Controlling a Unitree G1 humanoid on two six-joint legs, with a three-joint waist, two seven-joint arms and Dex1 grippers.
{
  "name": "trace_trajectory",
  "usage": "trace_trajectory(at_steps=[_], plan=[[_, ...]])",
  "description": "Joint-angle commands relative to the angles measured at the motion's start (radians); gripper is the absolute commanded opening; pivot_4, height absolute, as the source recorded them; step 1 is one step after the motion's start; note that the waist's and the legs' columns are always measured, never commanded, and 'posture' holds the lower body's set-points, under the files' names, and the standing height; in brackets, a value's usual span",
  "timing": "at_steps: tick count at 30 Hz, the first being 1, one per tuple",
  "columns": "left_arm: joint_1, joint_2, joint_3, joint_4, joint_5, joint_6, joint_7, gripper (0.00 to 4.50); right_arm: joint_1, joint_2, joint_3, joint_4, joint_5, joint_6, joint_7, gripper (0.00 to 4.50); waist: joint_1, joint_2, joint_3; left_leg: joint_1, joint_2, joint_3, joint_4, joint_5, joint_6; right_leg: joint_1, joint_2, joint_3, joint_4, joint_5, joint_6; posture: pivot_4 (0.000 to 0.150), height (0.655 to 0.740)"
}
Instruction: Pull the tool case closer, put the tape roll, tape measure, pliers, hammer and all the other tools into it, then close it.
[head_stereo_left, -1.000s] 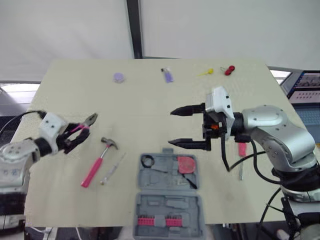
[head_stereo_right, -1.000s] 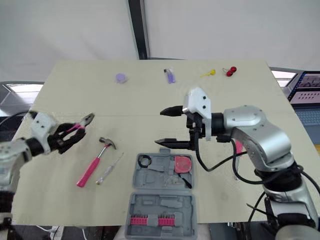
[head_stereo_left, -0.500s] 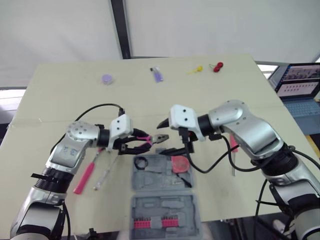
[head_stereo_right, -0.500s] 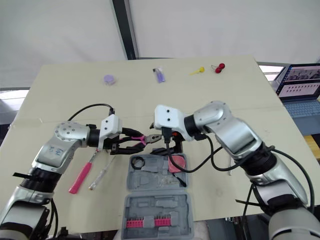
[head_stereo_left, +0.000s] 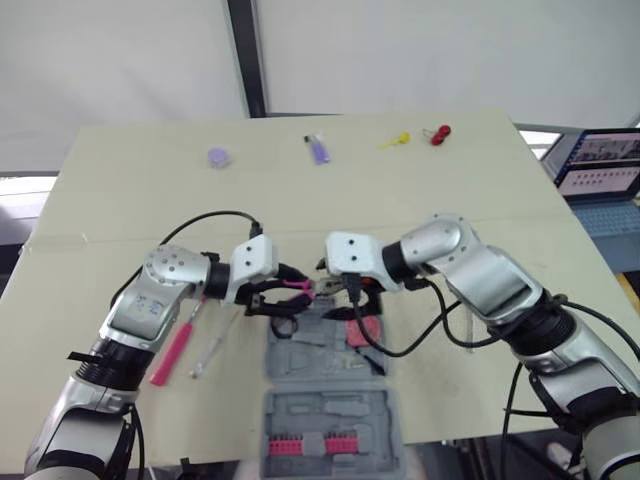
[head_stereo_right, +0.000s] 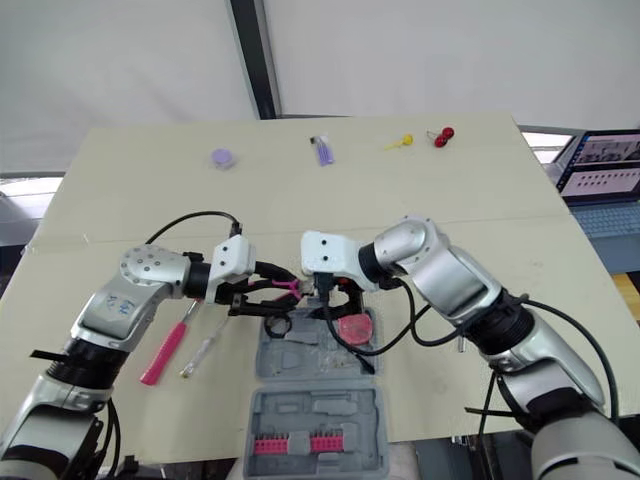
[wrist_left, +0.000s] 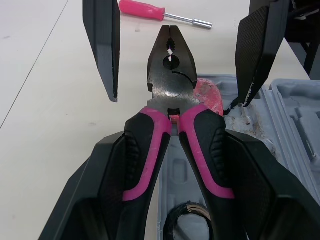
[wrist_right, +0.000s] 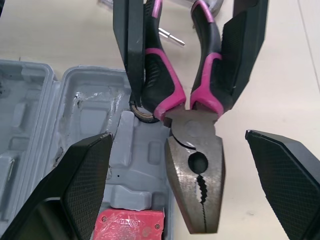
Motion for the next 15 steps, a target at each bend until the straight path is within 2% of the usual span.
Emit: trace_trajectory(at_steps=[1, 3, 6, 7, 8, 15], plan=[[0.003, 0.000, 0.005, -0.051, 0.001, -0.007, 0.001, 2.42, -0.018, 0.007, -0.014, -0.002, -0.017, -0.019, 0.015, 3.95, 0.000, 0.000, 0.000, 0.000, 0.000, 0.000, 0.000, 0.000, 0.000, 0.000, 0.000, 0.000, 0.000, 0.000, 0.000, 0.150, 0.7400], [0.003, -0.001, 0.005, -0.051, 0.002, -0.007, 0.000, 2.42, -0.018, 0.010, -0.015, 0.003, -0.019, -0.019, 0.018, 3.20, -0.001, 0.000, 0.000, 0.000, 0.000, 0.000, 0.000, 0.000, 0.000, 0.000, 0.000, 0.000, 0.000, 0.000, 0.000, 0.150, 0.7400], [0.004, -0.004, 0.006, -0.053, 0.000, -0.002, 0.002, 2.42, -0.017, 0.016, -0.019, 0.006, -0.026, -0.017, 0.021, 1.58, -0.001, 0.000, 0.000, 0.000, 0.000, 0.000, 0.000, 0.000, 0.000, 0.000, 0.000, 0.000, 0.000, 0.000, 0.000, 0.150, 0.7400], [0.005, -0.005, 0.005, -0.055, 0.000, -0.001, 0.002, 2.42, -0.016, 0.018, -0.021, 0.006, -0.027, -0.015, 0.020, 1.17, -0.001, 0.000, 0.000, 0.000, 0.000, 0.000, 0.000, 0.000, 0.000, 0.000, 0.000, 0.000, 0.000, 0.000, 0.000, 0.150, 0.7400], [0.008, -0.006, 0.003, -0.057, 0.001, -0.001, 0.003, 2.42, -0.015, 0.020, -0.023, 0.007, -0.029, -0.013, 0.018, 0.96, -0.001, 0.000, 0.000, 0.000, 0.000, 0.000, 0.000, 0.000, 0.000, 0.000, 0.000, 0.000, 0.000, 0.000, 0.000, 0.150, 0.7400], [0.011, -0.012, -0.008, -0.050, 0.010, -0.009, 0.002, 2.42, -0.015, 0.034, -0.039, 0.013, -0.030, 0.000, 0.010, 0.98, -0.001, 0.000, 0.000, 0.000, 0.000, 0.000, 0.000, 0.000, 0.000, 0.000, 0.000, 0.000, 0.000, 0.000, 0.000, 0.150, 0.7400]])
